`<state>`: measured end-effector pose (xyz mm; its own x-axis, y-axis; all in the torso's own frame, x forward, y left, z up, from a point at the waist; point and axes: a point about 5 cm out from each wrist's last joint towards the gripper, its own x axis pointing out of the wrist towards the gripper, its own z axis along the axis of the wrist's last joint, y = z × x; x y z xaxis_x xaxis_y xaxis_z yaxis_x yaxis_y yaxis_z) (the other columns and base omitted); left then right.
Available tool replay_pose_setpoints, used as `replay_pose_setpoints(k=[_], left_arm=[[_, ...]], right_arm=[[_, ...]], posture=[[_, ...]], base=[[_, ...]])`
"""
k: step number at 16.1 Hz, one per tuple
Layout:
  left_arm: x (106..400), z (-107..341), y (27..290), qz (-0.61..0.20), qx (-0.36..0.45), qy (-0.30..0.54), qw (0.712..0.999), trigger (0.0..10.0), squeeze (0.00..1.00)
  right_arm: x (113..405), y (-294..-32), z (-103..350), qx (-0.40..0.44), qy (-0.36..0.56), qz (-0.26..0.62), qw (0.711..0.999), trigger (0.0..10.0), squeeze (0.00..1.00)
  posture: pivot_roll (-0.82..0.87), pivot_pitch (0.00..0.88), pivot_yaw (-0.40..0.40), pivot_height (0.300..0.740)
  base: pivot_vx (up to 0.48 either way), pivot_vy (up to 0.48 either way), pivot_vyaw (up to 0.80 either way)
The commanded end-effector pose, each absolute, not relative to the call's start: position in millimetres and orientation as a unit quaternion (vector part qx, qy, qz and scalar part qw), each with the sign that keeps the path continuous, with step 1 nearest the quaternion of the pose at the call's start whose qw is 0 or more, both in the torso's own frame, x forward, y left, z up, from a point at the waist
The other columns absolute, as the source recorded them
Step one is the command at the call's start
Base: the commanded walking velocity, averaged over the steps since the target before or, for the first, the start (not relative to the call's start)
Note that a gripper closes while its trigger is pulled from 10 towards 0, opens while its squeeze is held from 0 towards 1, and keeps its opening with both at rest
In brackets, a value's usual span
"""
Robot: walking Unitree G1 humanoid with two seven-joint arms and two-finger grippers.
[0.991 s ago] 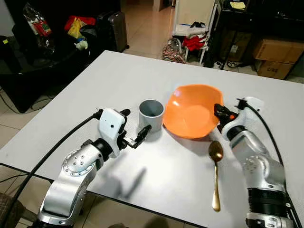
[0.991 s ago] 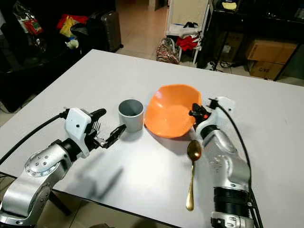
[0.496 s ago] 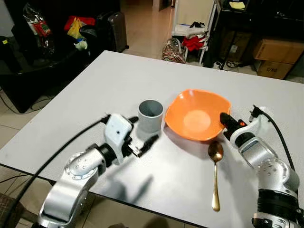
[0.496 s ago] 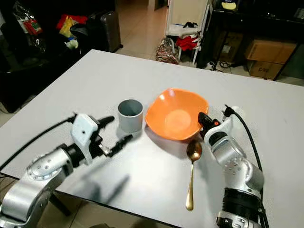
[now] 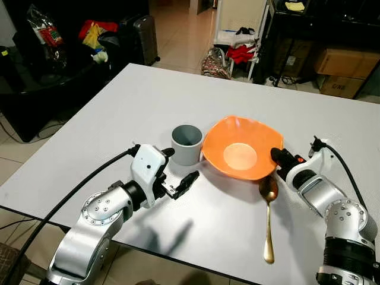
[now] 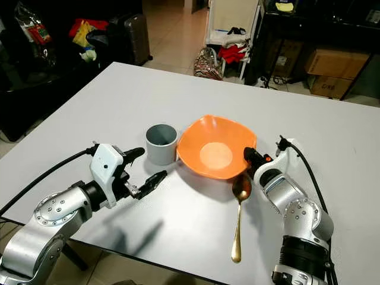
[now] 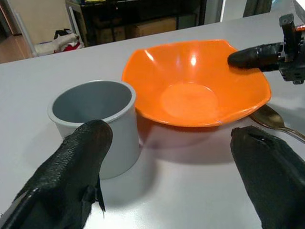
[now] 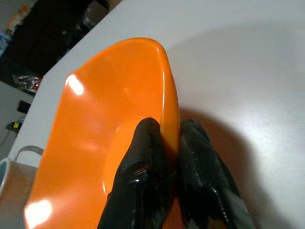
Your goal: Setting the table
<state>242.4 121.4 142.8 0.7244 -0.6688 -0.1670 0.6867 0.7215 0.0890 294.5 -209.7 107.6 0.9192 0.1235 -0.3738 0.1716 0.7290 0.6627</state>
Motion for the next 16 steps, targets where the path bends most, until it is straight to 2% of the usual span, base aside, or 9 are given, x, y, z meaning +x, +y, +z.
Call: replay_pose_setpoints(k=[1,6,10,15,16], left_arm=[[240.1,147.0,118.5,-0.378,0.077,0.055,0.921,10.0,0.00],[238.6,146.0,117.4,-0.385,0.072,0.060,0.918,10.0,0.00],[233.1,145.5,115.0,-0.409,0.062,0.068,0.908,10.0,0.00],[231.2,146.2,113.6,-0.414,0.039,0.074,0.907,10.0,0.00],[232.7,147.3,114.1,-0.408,0.032,0.076,0.909,10.0,0.00]], right_arm=[[291.6,-213.6,102.2,0.376,0.213,-0.025,0.902,10.0,1.00],[289.7,-216.3,102.9,0.378,0.214,-0.034,0.900,10.0,1.00],[276.5,-222.9,117.5,0.376,0.196,-0.028,0.905,10.0,1.00],[237.2,-235.6,170.2,0.320,0.126,-0.019,0.939,10.0,1.00],[230.9,-233.3,187.1,0.286,0.091,0.002,0.954,10.0,1.00]], posture=[[0.03,0.000,-0.014,0.740],[0.02,0.000,-0.014,0.740],[0.02,0.000,-0.012,0.740],[0.00,0.000,0.002,0.740],[-0.01,0.000,0.009,0.740]], base=[[0.000,0.000,0.00],[0.000,0.000,0.00],[0.000,0.000,0.00],[0.000,0.000,0.00],[0.000,0.000,0.00]])
